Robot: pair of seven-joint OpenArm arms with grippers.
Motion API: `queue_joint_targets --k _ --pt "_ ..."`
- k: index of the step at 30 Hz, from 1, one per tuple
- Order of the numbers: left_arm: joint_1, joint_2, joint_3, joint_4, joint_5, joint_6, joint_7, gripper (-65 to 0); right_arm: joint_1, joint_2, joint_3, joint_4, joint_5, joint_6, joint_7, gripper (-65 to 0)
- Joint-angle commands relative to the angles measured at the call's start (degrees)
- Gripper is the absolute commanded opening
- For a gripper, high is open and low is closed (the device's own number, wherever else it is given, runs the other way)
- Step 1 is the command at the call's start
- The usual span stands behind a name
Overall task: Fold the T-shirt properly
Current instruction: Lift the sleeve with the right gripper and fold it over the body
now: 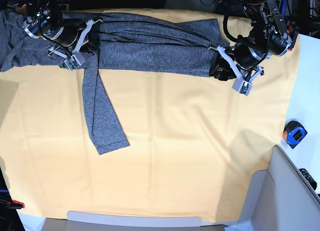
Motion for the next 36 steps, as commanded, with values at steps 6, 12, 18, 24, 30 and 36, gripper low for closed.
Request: queue_joint_targets --k 6,12,18,24,30,36 --pt "-0.22 -0.25 -0.01 0.77 -0.89 0.00 -1.08 -46.6 -1.00 -1.01 -0.06 0.77 0.70 0.32 0.75 -65.0" --pt "-0.22 -0.25 -0.01 0.77 -0.89 0.00 -1.08 -46.6 -1.44 -0.83 -0.06 0.59 0.70 0.32 0.75 -65.0" --pt "-0.22 -0.25 -0.01 0.77 -0.89 0.00 -1.08 -46.6 -1.35 -0.74 -0.06 0.59 0.96 0.32 0.75 -47.0" --pt "-0.22 -0.25 -0.01 0.77 -0.89 0.00 -1.08 -46.6 0.23 -1.01 0.03 0.68 1.14 0.32 0.75 -27.9" --pt "-0.22 -0.25 -0.01 0.77 -0.89 0.00 -1.08 -46.6 7.26 -1.18 0.64 0.68 1.14 0.32 0.84 -27.8" --pt "-0.22 -0.25 -0.01 0.50 -0.89 0.00 -1.08 -46.6 17.72 -9.36 9.00 -1.34 0.70 -8.08 0.84 -27.7"
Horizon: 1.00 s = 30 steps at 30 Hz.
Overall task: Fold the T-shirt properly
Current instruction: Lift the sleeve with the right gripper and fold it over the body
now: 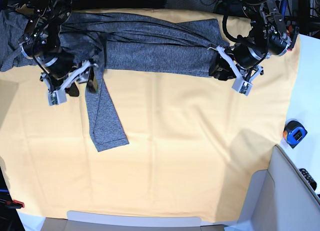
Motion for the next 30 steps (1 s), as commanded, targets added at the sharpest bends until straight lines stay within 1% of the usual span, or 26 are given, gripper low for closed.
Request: queue_joint_targets --k 1,4,7,9,14,17,21,23,26,27,30 --pt "-0.18 -0.27 -0.01 0.74 -0.89 -0.02 -1.14 -46.6 3.27 -0.45 0.98 -1.09 0.66 -1.05 1.01 -27.6" --pt "-0.18 -0.27 -0.01 0.74 -0.89 -0.02 -1.14 -46.6 10.04 -1.59 2.39 -9.71 0.22 -3.68 1.19 -27.6" --pt "-0.18 -0.27 -0.01 0.74 -0.80 -0.02 -1.14 -46.6 15.84 -1.68 5.29 -20.34 -0.84 -4.21 1.63 -27.6" --pt "-0.18 -0.27 -0.01 0.74 -0.72 -0.11 -1.14 -46.6 18.57 -1.77 7.13 -27.11 -0.84 -4.21 4.18 -27.6" --pt "-0.18 -0.27 -0.01 0.66 -0.80 -0.11 -1.14 -46.6 22.52 0.61 8.01 -38.98 -0.93 -4.21 11.03 -27.7" --pt "-0.27 -0.27 0.08 0.66 -0.80 -0.11 -1.14 -46.6 23.14 0.61 7.84 -43.11 -0.93 -4.21 13.67 -27.7" --pt "-0.36 -0.27 0.08 0.66 -0.80 -0.11 -1.14 -46.6 23.84 -0.36 7.57 -45.93 -1.02 -4.21 14.46 -27.7" --pt "-0.44 -0.27 0.08 0.66 -0.80 -0.11 -1.14 -46.6 23.93 -1.59 5.99 -46.37 -1.02 -4.21 14.64 -27.7" --pt "-0.44 -0.27 0.08 0.66 -0.72 -0.11 -1.14 -46.6 24.19 -2.38 2.65 -46.63 -1.02 -4.21 14.73 -27.7" --pt "-0.44 -0.27 0.08 0.66 -0.72 -0.11 -1.14 -46.6 24.19 -3.26 1.51 -46.63 -1.02 -4.30 14.90 -27.7" --pt "-0.53 -0.27 0.08 0.66 -0.80 -0.11 -1.14 -46.6 24.19 -4.05 -1.13 -46.63 -1.02 -4.30 16.48 -28.4"
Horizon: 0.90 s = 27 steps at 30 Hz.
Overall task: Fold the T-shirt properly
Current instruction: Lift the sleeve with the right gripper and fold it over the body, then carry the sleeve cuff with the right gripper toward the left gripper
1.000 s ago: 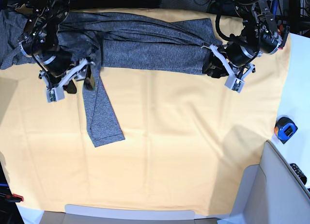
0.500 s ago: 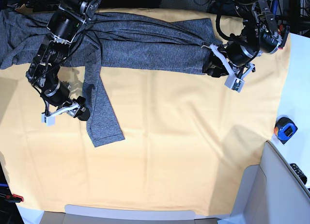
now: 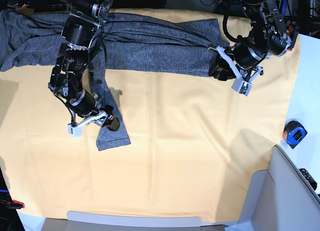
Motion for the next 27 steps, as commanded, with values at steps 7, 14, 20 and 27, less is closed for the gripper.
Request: queue_joint_targets --k 7,14,20,27 --pt "-0.38 -0.36 0.04 0.77 -0.72 -0.06 -1.10 -46.6 0.32 0.47 -2.69 0.78 -0.14 -0.06 -1.15 -65.0" --pt "-0.56 -0.36 -0.75 0.94 -0.89 -0.06 -1.89 -49.8 -5.13 0.39 -10.17 11.95 -0.05 -0.06 -5.02 -65.0" --pt "-0.64 -0.36 -0.84 0.94 -0.89 -0.06 -1.89 -51.6 -12.78 0.91 -22.91 28.03 -0.32 -0.06 -5.37 -65.0" --pt "-0.64 -0.45 -0.84 1.03 -0.80 -0.06 -3.83 -51.6 -17.44 4.08 -39.44 39.73 -10.16 -0.06 -5.29 -65.0"
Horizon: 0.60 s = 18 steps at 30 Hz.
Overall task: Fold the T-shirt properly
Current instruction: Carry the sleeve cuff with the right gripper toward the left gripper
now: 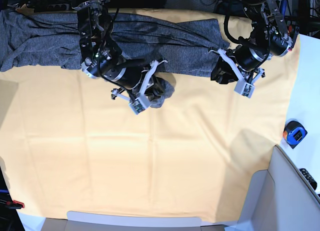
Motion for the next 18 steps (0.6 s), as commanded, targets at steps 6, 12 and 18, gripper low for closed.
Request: queue_joint_targets --k 6,12,18 --pt "-1.50 -0.30 -5.15 1.18 -0.72 -0.06 -0.85 -51.6 -0.11 -1.06 -13.38 2.23 -8.56 0.18 1.73 -65.0" --pt "-2.38 -0.30 -9.20 1.18 -0.72 -0.06 -0.50 -51.6 0.33 -1.15 -24.45 2.58 -14.80 0.18 1.91 -65.0" --pt "-2.29 -0.47 -9.37 1.18 -0.72 -0.15 -0.50 -51.6 0.42 -1.59 -26.91 2.31 -17.35 0.18 1.73 -65.0"
